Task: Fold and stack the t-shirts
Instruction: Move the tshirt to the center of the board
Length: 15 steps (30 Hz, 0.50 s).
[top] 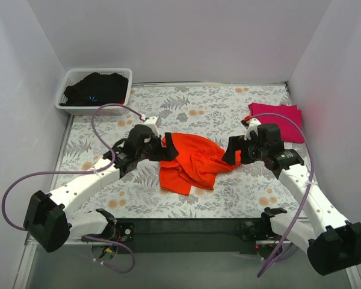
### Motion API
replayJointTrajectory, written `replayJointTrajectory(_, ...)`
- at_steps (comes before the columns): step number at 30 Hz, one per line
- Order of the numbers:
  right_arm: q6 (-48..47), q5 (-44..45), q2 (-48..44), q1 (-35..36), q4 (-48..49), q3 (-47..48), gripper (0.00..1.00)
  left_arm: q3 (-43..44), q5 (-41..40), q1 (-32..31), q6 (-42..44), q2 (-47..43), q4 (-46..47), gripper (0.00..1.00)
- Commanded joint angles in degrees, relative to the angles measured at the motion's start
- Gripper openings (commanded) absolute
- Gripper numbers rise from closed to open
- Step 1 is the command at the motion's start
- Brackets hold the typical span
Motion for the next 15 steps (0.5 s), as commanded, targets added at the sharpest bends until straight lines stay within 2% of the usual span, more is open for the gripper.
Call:
replayJointTrajectory(1,0.4,-0.4,3.2,0.4,0.4,-0.4,0.8,0.0,-0.6,-8.1,2.2,3.1,-7.8,0.73)
replayJointTrajectory(2,0.4,-0.7,4.1,0.4,0.5,-0.4,0.79,0.1,-1.5,-12.0,2.2,4.2,-8.9,0.73)
replayJointTrajectory(5,1.0,-1.9,6.9,0.4,1.7,-1.2,0.75,1.1,-5.2,-17.2,2.2,8.9,-10.1,0.72)
replayJointTrajectory(15,1.9,-1.1,9.9,0.5,4.0,-4.9,0.72,8.5,-9.9,-23.9,1.9,22.8,-14.1,0.62)
